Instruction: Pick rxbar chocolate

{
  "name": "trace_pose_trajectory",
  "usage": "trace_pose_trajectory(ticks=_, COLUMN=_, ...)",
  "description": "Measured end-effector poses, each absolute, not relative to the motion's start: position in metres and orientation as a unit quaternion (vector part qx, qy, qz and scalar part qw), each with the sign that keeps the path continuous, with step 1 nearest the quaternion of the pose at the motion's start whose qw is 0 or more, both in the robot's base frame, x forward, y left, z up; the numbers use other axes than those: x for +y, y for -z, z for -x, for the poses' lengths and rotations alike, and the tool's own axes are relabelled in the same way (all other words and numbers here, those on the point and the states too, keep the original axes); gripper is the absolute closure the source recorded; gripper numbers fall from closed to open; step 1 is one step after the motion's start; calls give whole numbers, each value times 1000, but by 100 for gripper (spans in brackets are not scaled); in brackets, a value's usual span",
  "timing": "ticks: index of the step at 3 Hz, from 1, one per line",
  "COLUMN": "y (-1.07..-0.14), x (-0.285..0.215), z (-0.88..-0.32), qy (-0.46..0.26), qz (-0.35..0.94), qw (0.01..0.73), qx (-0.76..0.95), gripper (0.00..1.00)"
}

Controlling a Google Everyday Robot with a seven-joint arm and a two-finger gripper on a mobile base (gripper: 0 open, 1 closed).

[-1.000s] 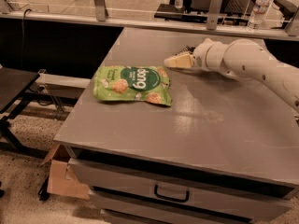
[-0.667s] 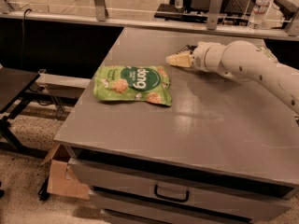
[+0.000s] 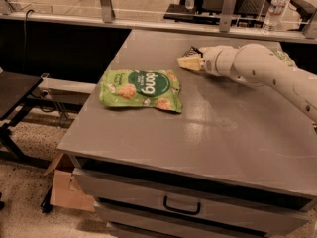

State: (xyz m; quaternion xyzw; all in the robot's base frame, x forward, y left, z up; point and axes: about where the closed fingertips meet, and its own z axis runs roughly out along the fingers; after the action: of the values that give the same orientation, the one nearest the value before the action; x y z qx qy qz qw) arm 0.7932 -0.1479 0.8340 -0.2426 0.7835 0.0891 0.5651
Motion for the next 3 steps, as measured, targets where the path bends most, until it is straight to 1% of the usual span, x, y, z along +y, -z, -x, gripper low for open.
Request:
trace_pose_trajectory(ticks=1, y=-834, x=-148, z=-793, qy=-89, qz=243, qw=565, qx=783, gripper=100)
trace_pose_trajectory(ticks=3, y=-834, x=-148, z=-793, qy=-89, qz=243, qw=565, qx=783, gripper=100)
